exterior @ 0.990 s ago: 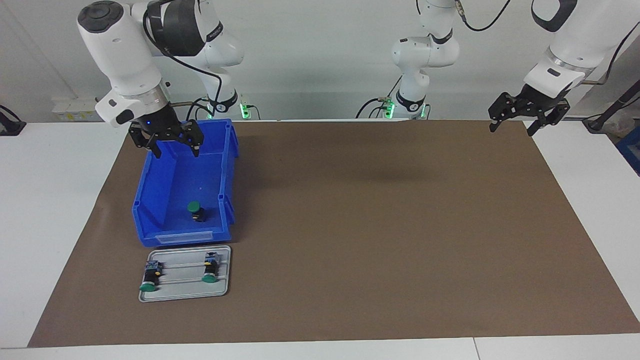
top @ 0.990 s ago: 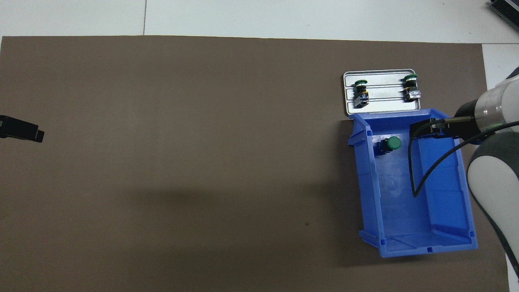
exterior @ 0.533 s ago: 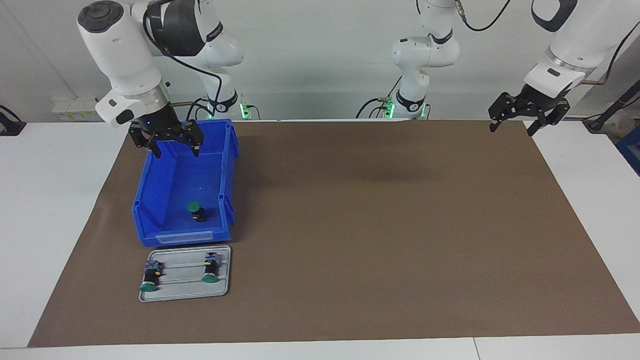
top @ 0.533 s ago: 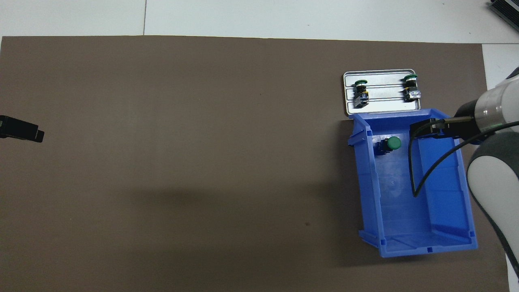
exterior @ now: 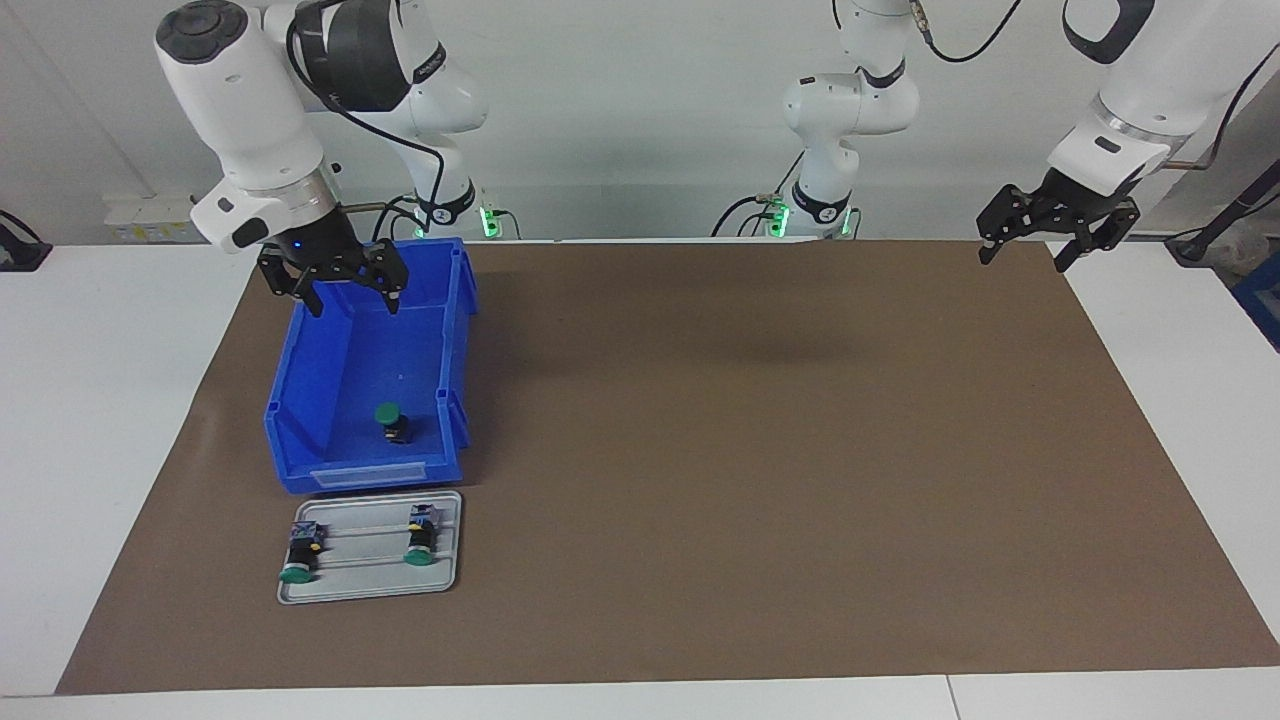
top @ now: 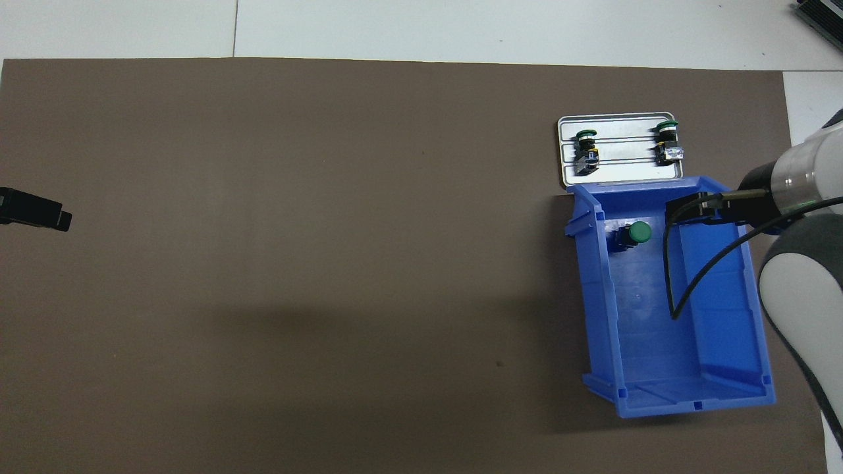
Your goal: Place and press button with both arms
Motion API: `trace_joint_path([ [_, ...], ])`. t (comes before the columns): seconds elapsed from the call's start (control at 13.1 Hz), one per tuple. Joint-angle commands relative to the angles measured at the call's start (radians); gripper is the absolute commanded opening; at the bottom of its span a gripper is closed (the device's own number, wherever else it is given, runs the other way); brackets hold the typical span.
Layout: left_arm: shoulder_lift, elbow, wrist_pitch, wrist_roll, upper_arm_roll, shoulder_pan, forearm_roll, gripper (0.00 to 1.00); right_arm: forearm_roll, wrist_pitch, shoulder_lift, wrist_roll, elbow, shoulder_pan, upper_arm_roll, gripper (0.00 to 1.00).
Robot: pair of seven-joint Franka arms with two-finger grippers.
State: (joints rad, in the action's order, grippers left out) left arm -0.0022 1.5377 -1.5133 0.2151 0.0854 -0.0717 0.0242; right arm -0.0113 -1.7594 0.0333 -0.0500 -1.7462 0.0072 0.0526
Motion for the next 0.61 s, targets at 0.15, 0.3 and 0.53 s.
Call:
trace_joint_path([
  [0.15,-0.029,0.032,-0.004,0.012,-0.007,0.01,-0.015,1.0,0.008,0.011,0.086,0.01,0.034,-0.033,-0.007,1.0],
  [0.3,-0.029,0.032,-0.004,0.012,-0.007,0.01,-0.015,1.0,0.005,0.07,0.103,0.021,0.057,-0.035,-0.002,1.0],
  [0.53,-0.029,0.032,-0.004,0.012,-0.007,0.01,-0.015,1.0,0.001,0.168,0.057,0.021,0.174,-0.033,0.003,1.0],
])
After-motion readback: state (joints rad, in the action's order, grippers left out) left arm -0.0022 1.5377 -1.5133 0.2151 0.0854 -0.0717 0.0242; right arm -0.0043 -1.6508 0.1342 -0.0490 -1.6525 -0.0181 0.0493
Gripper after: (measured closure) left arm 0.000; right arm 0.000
